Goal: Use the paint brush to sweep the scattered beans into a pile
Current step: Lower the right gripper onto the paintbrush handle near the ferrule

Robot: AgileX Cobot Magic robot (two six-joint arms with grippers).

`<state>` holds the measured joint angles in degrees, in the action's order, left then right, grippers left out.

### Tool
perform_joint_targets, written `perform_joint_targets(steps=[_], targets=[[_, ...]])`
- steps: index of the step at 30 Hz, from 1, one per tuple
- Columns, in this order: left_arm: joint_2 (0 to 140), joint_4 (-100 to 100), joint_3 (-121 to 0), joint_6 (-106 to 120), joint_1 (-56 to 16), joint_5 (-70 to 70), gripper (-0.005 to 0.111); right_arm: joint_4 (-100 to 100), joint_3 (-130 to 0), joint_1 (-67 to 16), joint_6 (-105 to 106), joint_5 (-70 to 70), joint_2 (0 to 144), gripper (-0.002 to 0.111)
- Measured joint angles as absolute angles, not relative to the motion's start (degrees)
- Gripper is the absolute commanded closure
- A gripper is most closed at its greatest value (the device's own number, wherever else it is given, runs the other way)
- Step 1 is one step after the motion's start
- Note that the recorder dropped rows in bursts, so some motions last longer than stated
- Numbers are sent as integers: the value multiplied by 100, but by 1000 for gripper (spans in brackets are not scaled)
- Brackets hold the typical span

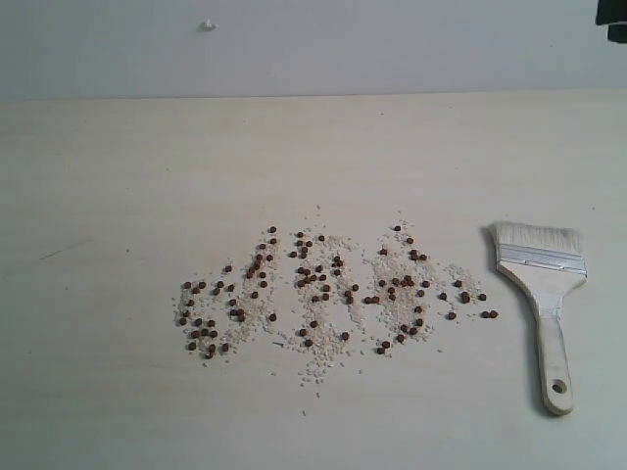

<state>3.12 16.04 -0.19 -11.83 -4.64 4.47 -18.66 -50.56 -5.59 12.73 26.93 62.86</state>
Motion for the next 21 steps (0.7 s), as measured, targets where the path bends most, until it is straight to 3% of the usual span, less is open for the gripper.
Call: perform_joint_targets(steps=[8,21], targets=[[312,1604,-19,-1183,-464,447,107,0,-6272,-559,-119,5055,7742,108],[312,1604,-19,-1183,-464,447,107,91,-6292,-559,-216,5206,8073,108]])
